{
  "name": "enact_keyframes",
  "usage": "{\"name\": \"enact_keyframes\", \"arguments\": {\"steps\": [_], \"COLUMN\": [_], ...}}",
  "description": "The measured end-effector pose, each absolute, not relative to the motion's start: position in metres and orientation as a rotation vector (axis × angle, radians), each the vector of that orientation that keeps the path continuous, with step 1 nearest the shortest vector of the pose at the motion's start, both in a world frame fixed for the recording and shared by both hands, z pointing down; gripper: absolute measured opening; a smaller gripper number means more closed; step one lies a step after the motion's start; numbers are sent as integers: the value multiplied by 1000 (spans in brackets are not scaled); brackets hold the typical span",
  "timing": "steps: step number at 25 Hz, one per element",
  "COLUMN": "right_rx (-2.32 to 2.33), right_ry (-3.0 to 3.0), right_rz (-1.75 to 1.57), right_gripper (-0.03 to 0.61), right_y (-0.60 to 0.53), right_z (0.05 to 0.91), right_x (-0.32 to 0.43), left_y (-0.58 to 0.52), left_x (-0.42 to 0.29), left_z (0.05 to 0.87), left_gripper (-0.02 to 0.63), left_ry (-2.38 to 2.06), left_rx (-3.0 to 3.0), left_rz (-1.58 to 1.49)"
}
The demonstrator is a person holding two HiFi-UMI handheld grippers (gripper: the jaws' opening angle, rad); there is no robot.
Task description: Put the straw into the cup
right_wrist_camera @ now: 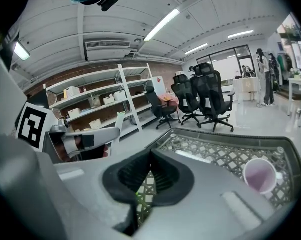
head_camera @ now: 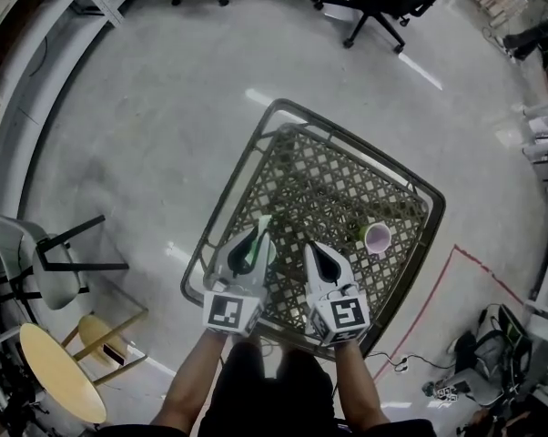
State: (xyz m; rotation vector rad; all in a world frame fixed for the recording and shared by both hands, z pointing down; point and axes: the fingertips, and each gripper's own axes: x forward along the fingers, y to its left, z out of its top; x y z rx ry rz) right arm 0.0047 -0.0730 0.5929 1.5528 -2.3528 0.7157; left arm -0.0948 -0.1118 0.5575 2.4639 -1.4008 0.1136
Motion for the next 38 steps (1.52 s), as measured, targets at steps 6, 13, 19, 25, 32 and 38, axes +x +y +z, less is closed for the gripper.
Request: {"name": "enact_keyframes", "arguments": {"steps": [6,13,19,25,32,38], "right_rx": [1541,1526,1516,1509,1526,1530], "right_ry": [-2345,-2333,-2323,-2320,-2321,-2325], "right_rz": [738,768,782,791,782,771], "right_gripper": [3,3,3,3,3,3], "right_y": [-78,-81,-79,-77,-74,-68], "right_z": [605,618,631,634,629,618], "right_x": [2,2,-1,-1,3,5], "left_y": [-115,-117,-115,-111,-106,-100], "left_x": [-99,-96,-97,-92,-88,-89], "left_z": [577,592,600,601,599,592], "left_gripper": [51,51,52,158,297,299], "left_ry": [-1412,-1397,-1388,-1351,-1324,-1331], "left_rx": [2435,2421,2427,2432,2451,2459], "left_rz": [136,154,142,133,155,187]}}
